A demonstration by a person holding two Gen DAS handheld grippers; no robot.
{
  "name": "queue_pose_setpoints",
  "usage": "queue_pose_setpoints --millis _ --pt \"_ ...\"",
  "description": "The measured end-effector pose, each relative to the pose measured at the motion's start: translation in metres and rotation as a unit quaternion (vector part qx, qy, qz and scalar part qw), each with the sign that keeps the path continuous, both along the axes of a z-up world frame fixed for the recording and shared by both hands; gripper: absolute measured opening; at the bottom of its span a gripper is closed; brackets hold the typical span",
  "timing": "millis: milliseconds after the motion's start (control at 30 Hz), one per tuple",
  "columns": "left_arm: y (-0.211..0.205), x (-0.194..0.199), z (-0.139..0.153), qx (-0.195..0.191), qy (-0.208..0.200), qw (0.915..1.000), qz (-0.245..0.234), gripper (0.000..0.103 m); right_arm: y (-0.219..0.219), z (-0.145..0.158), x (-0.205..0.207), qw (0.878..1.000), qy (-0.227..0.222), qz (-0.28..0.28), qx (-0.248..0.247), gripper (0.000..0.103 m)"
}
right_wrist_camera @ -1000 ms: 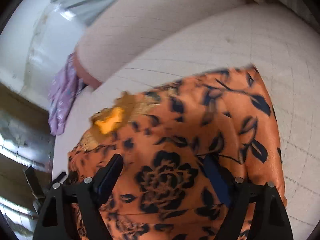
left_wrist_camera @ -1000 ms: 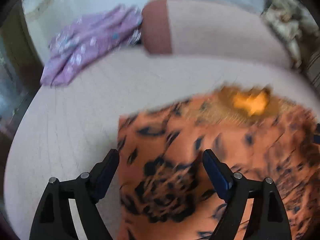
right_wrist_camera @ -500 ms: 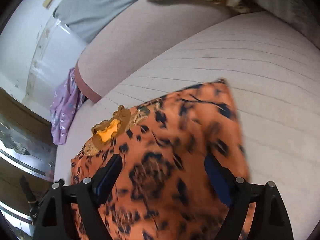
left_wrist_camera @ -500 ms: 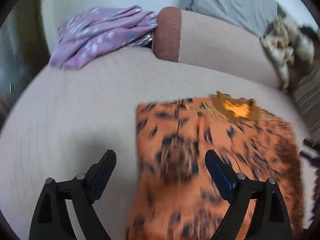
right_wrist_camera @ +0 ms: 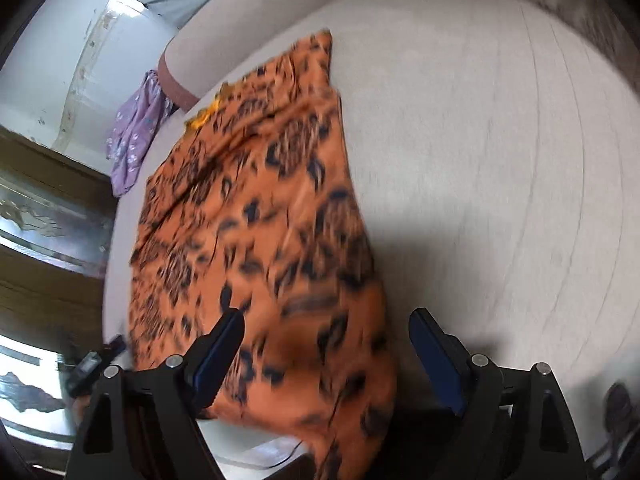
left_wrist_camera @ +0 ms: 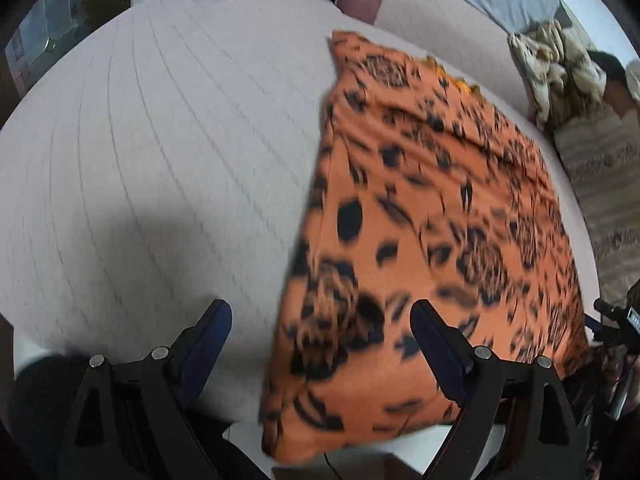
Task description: Fold small clothes
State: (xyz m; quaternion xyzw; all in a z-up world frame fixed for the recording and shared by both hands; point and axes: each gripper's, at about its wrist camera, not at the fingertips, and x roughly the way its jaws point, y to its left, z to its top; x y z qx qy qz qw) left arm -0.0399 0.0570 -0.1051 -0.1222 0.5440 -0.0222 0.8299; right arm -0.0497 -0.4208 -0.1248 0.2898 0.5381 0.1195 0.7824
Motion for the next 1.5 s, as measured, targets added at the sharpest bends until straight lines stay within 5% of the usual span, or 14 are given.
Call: queue_pose_setpoints --millis 233,433,533,600,667,733,800,867,900,933,1033,1200,1333,1500 --pt "-0.010 -0.013 0.000 0.013 0.000 0.9999 -0.009 0.087 0.013 -0.017 -0.026 0.999 0.008 0.030 0.031 0.087" --pt "-0.008 -0.028 -0.010 0.001 0.011 0.9999 0.003 0.085 0.017 -0.016 -0.038 0.999 0.005 0.042 0.020 0.069" --pt "-0.013 -0.030 -0.009 0.050 0.014 0.9986 0.007 0.041 0.018 -0.017 -0.038 0.999 0.013 0.047 0.011 0.056" --pt "-0.010 -0.031 -0.008 0.026 0.016 0.9995 -0.001 0.005 0.021 -0.019 -0.038 0.998 0.022 0.056 -0.011 0.033" --pt "-0.007 -0.035 0.001 0.006 0.011 0.9999 0.006 0.005 0.023 -0.018 -0.039 0.997 0.028 0.065 -0.029 0.013" --pt "-0.007 -0.043 0.032 -0.007 -0.031 0.9995 0.010 0.005 0.022 -0.004 -0.045 0.997 0.013 0.061 -0.034 0.009" --pt "-0.006 -0.045 0.047 -0.009 -0.047 0.9988 0.011 0.006 0.019 0.021 -0.054 0.998 -0.018 0.057 -0.026 0.009" --pt "-0.004 -0.036 0.028 -0.009 0.001 0.9999 0.010 0.017 0.011 0.029 -0.057 0.998 -0.019 0.046 -0.043 0.020" --pt "-0.004 -0.031 0.014 0.005 0.034 0.9994 0.009 0.026 0.008 0.021 -0.054 0.997 -0.002 0.046 -0.066 0.061" --pt "-0.003 -0.025 -0.001 0.029 0.071 0.9970 0.010 0.026 0.006 0.010 -0.050 0.995 0.025 0.050 -0.077 0.083" --pt "0.012 -0.025 -0.001 0.001 0.065 0.9973 0.035 0.027 -0.015 0.007 -0.042 0.997 0.034 0.007 -0.073 0.085" --pt "0.021 0.027 0.034 0.007 -0.019 0.9991 0.037 0.061 -0.043 0.052 0.011 0.997 -0.053 -0.053 -0.031 0.085" --pt "0.024 0.123 0.041 -0.016 -0.083 0.9963 0.014 0.061 -0.040 0.063 0.110 0.991 -0.116 -0.064 0.009 0.085" --pt "0.020 0.253 0.028 -0.016 -0.077 0.9968 -0.011 0.061 -0.022 0.029 0.230 0.995 -0.075 -0.067 0.004 0.085"
